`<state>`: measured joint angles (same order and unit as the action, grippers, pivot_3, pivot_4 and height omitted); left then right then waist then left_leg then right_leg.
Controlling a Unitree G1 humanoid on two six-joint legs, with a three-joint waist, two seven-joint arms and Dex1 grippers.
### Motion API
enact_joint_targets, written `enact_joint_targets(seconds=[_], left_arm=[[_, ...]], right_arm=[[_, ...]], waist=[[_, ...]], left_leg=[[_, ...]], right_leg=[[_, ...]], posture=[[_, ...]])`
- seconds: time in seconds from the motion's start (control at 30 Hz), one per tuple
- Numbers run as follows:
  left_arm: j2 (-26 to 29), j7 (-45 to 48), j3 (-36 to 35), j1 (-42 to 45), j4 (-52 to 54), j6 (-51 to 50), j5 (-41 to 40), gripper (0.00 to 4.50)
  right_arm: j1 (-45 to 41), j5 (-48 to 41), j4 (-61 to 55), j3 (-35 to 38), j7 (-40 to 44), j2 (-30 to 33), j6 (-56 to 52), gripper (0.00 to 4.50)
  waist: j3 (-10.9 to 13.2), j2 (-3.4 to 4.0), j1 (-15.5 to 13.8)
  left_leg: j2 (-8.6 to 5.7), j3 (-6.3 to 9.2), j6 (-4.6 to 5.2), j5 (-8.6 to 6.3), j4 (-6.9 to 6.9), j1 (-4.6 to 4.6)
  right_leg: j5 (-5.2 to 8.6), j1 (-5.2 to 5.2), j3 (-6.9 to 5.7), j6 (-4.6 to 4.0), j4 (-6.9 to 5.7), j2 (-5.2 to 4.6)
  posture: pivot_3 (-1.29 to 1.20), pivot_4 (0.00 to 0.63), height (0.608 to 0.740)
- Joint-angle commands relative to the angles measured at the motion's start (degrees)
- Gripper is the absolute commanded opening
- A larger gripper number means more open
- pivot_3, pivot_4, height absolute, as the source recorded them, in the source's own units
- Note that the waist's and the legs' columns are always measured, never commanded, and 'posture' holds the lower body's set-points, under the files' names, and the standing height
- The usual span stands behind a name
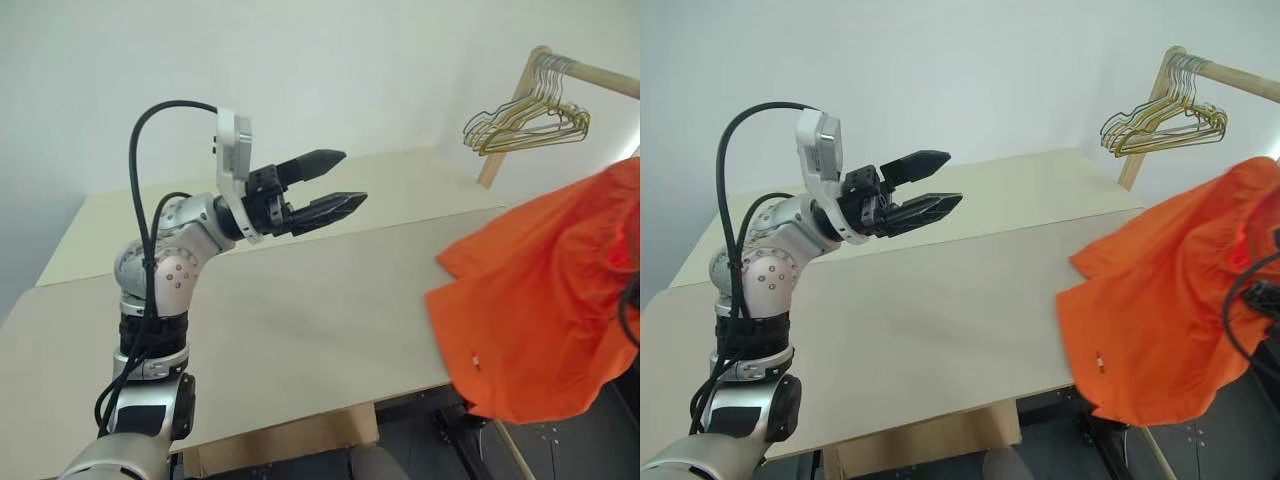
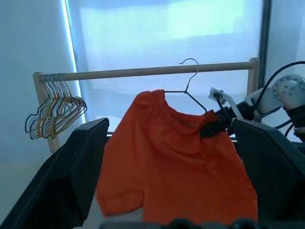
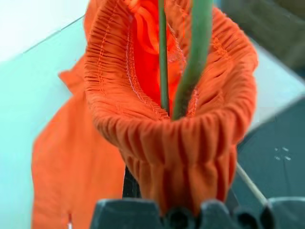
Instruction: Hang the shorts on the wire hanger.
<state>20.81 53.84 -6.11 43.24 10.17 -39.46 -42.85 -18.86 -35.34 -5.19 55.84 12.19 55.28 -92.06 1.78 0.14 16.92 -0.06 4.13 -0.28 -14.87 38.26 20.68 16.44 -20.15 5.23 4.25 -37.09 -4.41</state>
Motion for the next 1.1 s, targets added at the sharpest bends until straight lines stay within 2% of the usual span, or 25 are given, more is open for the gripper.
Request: enact_joint_targets(seconds=[0.03,0.3,0.53,0.83,0.97,1.1], left_arm=[[0.8,0.5,0.0,1.5,-0.3,1.6,-0.4,4.47],[1.6,1.3,0.8,1.2,-0.1,2.2,-0.4,4.47],[2.6,0.8,0.8,0.7,0.8,2.3,-0.4,4.47],[3.6,0.1,0.6,0.1,2.4,1.7,-1.0,4.47],[3.9,0.2,0.6,0.1,2.3,2.0,-0.8,4.47],[4.8,0.0,0.6,0.0,2.8,1.4,-0.9,4.5]], right_arm=[[-7.9,4.1,6.1,3.4,-6.4,2.2,-0.4,0.0],[-21.9,14.6,19.9,3.6,-13.4,3.4,0.5,0.0],[-29.0,22.0,28.6,5.9,-18.9,4.4,6.6,0.0],[-32.3,23.8,37.5,6.3,-21.6,7.0,15.1,0.0],[-32.3,25.7,39.6,8.8,-27.2,5.4,17.5,0.0],[-31.1,26.1,37.6,8.9,-29.6,3.3,18.8,1.25]], waist=[[0.0,0.0,0.4],[0.0,0.03,1.6],[0.0,0.07,1.5],[0.0,0.05,1.4],[0.0,0.05,1.3],[0.1,0.03,1.3]], left_leg=[[0.01,-0.05,0.0,0.0,-0.07,-0.1],[0.02,-0.42,-0.01,0.01,-0.4,-0.42],[0.03,-0.61,-0.01,0.0,-0.43,-0.46],[0.04,-0.75,-0.02,-0.01,-0.49,-0.44],[0.05,-0.8,-0.02,0.0,-0.51,-0.48],[0.05,-0.81,-0.02,-0.01,-0.51,-0.45]], right_leg=[[0.04,0.02,0.06,0.06,0.0,0.02],[0.11,0.08,0.41,0.19,0.05,0.01],[0.13,0.09,0.51,0.25,0.11,-0.02],[0.13,0.09,0.58,0.29,0.3,-0.03],[0.13,0.09,0.65,0.29,0.3,-0.01],[0.14,0.09,0.66,0.3,0.35,-0.02]], posture=[[-0.34,0.003,0.74],[-0.32,0.0,0.74],[-0.3,0.0,0.74],[-0.29,0.0,0.74],[-0.28,0.0,0.74],[-0.25,0.0,0.74]])
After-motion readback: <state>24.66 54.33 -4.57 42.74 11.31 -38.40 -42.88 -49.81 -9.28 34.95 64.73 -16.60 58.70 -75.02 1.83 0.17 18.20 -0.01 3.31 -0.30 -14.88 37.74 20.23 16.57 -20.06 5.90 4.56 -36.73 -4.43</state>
